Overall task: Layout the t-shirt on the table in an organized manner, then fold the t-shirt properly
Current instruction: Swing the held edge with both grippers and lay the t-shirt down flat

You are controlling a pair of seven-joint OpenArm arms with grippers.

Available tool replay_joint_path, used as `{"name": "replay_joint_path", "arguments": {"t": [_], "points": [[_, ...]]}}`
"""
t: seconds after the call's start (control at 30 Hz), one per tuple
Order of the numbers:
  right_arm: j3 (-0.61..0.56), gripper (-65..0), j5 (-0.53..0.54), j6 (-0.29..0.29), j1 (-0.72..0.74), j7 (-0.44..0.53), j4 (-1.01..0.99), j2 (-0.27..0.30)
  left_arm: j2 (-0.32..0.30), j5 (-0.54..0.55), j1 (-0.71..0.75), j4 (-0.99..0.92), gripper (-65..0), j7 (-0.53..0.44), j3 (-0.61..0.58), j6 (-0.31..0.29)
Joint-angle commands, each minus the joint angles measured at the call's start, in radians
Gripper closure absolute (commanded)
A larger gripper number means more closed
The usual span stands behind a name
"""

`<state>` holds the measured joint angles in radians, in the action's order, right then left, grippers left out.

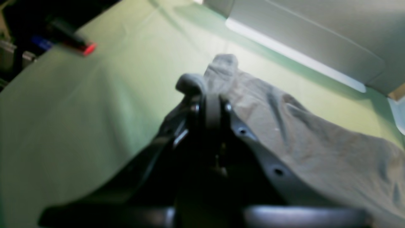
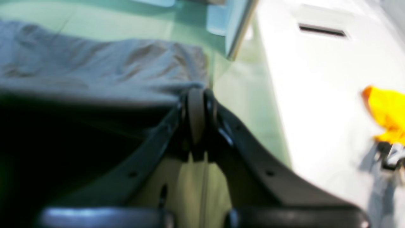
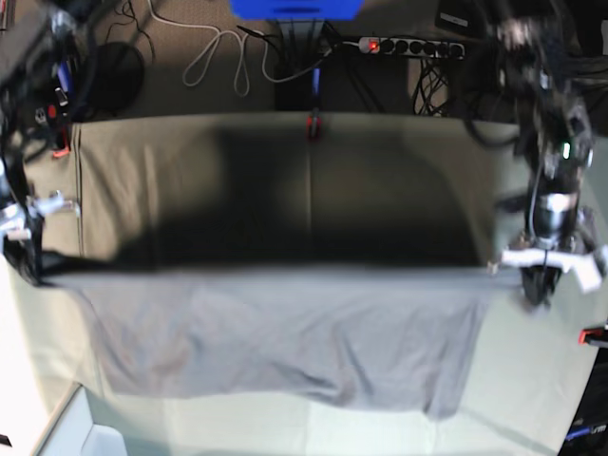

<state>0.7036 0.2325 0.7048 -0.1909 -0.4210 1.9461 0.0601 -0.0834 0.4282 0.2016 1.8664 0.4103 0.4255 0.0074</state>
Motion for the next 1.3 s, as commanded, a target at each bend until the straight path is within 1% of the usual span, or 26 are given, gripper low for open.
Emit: {"name": "replay_joint_path", "arguments": {"t": [0.0, 0.17, 0.23, 0.3, 0.43, 0.53, 0.67, 0.93, 1.0, 1.07, 1.17, 1.27], "points": [[0.023, 0.0, 0.044, -0.007, -0.029, 0.030, 0.039, 0.013, -0.005, 0.024, 0.028, 0.046, 0.0, -0.027, 0.014, -0.005], [0.080, 0.0, 0.172, -0.007, -0.200, 0.030, 0.068, 0.013, -0.005, 0.105, 0.174, 0.101, 0.0, -0.031, 0.066, -0.005], [0.104, 0.0, 0.189, -0.007, -0.236, 0.030, 0.063, 0.005, -0.005, 0.122, 0.190, 0.098, 0.0, -0.029, 0.091, -0.005], [0.124, 0.0, 0.192, -0.007, -0.264, 0.030, 0.063, -0.022, 0.001, 0.126, 0.209, 0.089, 0.0, -0.027, 0.103, -0.005], [0.155, 0.0, 0.187, -0.007, -0.275, 0.030, 0.062, -0.072, 0.004, 0.128, 0.235, 0.071, 0.0, -0.029, 0.095, -0.005], [0.149, 0.0, 0.187, -0.007, -0.299, 0.030, 0.062, -0.082, 0.027, 0.119, 0.255, 0.065, 0.0, -0.029, 0.105, -0.005], [0.127, 0.0, 0.187, -0.007, -0.309, 0.030, 0.048, -0.082, 0.030, 0.117, 0.279, 0.063, 0.0, -0.029, 0.105, -0.005], [0.104, 0.0, 0.186, -0.007, -0.284, 0.030, -0.023, -0.075, 0.026, 0.117, 0.269, -0.027, 0.0, -0.032, 0.105, -0.005], [0.095, 0.0, 0.160, -0.007, -0.261, 0.030, -0.034, -0.061, 0.026, 0.117, 0.238, -0.044, 0.0, -0.027, 0.105, -0.005], [0.075, 0.0, 0.095, -0.007, -0.224, 0.030, -0.044, -0.059, 0.024, 0.116, 0.215, -0.050, 0.0, -0.027, 0.105, -0.005], [0.049, 0.0, 0.017, -0.007, -0.143, 0.030, -0.089, -0.059, 0.024, 0.116, 0.180, -0.063, 0.0, -0.027, 0.102, -0.005], [0.049, 0.0, -0.071, -0.007, -0.043, 0.030, -0.142, -0.058, 0.024, 0.116, 0.123, -0.098, 0.0, -0.027, 0.098, -0.005]]}}
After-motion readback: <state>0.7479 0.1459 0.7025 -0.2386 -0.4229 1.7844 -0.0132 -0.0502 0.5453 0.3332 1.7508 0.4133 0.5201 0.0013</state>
